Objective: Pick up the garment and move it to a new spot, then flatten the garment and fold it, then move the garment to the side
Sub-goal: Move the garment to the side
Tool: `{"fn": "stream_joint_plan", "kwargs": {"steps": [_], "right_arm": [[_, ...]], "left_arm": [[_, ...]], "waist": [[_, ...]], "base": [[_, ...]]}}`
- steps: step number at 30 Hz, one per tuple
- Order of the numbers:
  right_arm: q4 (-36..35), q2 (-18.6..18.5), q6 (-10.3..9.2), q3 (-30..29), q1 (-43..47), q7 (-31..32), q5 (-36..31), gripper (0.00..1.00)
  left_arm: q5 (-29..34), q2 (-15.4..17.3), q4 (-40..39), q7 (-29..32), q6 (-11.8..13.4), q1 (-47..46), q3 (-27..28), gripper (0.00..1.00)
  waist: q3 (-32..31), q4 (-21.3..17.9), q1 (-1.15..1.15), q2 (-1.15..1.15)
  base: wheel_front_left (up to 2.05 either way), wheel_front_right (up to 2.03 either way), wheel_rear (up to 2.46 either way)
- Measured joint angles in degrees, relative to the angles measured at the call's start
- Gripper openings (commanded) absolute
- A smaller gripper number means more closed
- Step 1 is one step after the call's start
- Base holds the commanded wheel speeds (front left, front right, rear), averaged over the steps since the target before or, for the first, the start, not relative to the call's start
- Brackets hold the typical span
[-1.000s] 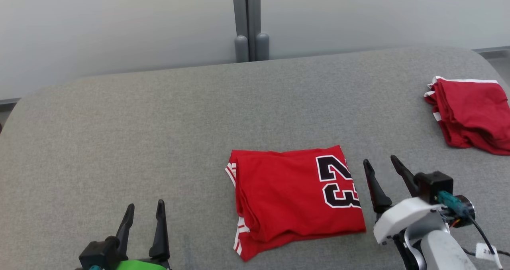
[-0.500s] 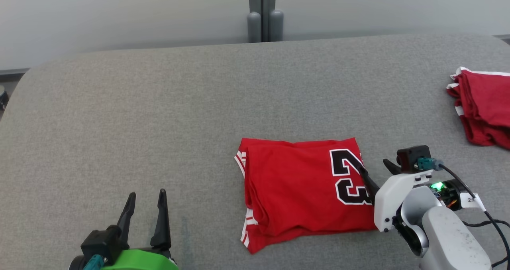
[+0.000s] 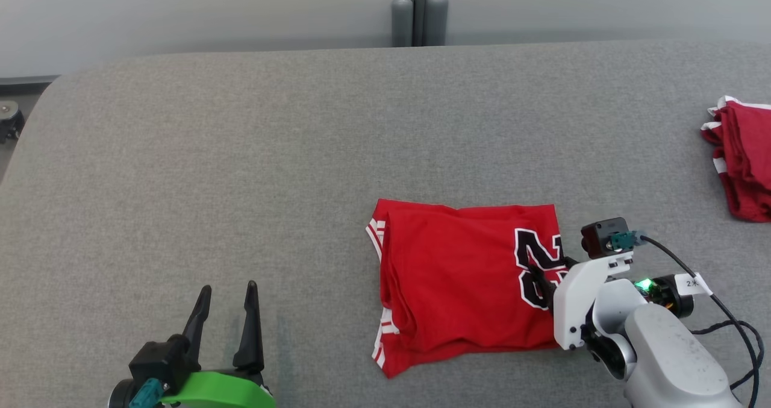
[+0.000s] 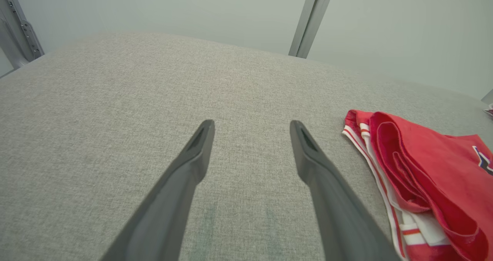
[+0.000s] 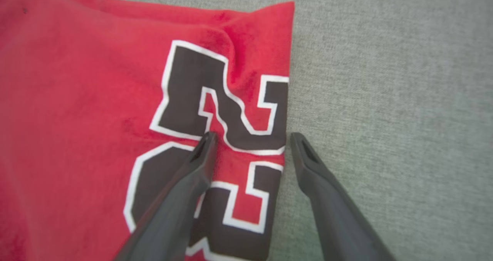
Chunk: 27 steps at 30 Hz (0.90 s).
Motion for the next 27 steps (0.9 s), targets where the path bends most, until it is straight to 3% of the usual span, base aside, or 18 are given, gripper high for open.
{"fn": "stream_joint_plan", "kwargs": {"steps": [2, 3, 14, 20, 27], "right_arm": [[0.59, 0.10, 0.00, 0.99, -0.57, -0.99, 0.21, 0.11], [0.91, 0.19, 0.00, 1.38, -0.88, -1.71, 0.33, 0.00], [2.69, -2.94, 0.05, -0.09, -7.44, -5.99, -1.02, 0.00], [1.98, -6.38, 0.05, -3.30, -10.88, -6.48, -2.12, 0.00], [0.89, -7.20, 0.05, -6.56, -13.22, -7.59, -2.83, 0.00]], "left_arm": [[0.10, 0.00, 0.04, 0.00, -0.01, -0.01, -0.12, 1.00], [0.26, 0.00, 0.04, 0.00, -0.02, -0.02, -0.19, 1.00], [0.70, -0.02, -1.66, 0.00, -0.25, -1.24, -0.36, 1.00], [1.45, -0.04, -2.34, 0.00, -0.31, -2.94, -0.96, 1.00], [3.26, 0.04, -2.35, 0.00, -0.46, -5.44, -1.75, 1.00]], "waist": [[-0.01, -0.18, 0.00, 0.00], [-0.02, -0.38, 0.00, 0.00], [0.41, -5.76, 0.00, 0.00], [1.91, -11.00, 0.00, 0.00], [4.71, -17.30, 0.00, 0.00]], "base": [[0.00, 0.00, 0.00], [0.00, 0.00, 0.00], [0.00, 0.00, 0.00], [0.00, 0.00, 0.00], [0.00, 0.00, 0.00]]}}
